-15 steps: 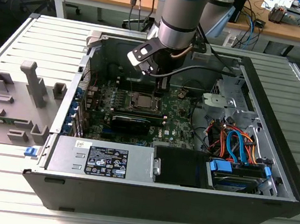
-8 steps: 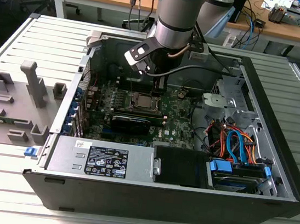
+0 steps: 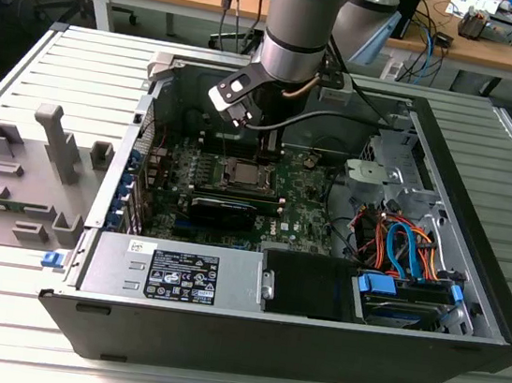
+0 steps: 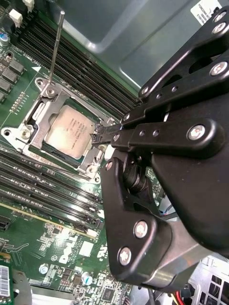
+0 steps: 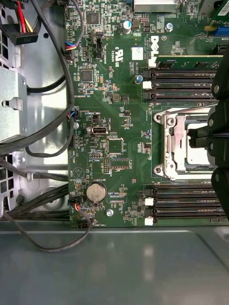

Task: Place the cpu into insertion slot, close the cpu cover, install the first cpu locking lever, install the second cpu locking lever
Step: 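Close the cpu cover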

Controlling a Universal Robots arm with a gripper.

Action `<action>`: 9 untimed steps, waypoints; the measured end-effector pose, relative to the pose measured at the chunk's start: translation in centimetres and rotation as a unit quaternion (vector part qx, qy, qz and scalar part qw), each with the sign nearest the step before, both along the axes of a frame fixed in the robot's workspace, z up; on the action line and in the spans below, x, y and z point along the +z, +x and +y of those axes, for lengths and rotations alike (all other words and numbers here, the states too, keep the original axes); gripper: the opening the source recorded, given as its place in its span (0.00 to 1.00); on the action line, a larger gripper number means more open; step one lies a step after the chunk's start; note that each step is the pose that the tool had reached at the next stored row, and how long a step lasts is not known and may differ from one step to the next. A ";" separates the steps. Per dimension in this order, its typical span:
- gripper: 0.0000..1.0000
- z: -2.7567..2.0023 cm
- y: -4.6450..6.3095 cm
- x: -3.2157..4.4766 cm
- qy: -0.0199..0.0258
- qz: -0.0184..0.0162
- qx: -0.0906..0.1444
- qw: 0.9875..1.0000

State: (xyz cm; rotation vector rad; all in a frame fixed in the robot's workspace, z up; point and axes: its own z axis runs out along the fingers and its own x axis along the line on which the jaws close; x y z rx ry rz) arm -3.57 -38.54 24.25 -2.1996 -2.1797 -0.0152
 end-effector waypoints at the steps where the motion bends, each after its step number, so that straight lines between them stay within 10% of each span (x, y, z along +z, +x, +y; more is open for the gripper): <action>1: 0.11 0.00 -0.1 0.00 0.000 0.000 0.000 1.000; 9: 0.11 0.00 -0.7 0.00 0.000 0.000 0.000 1.000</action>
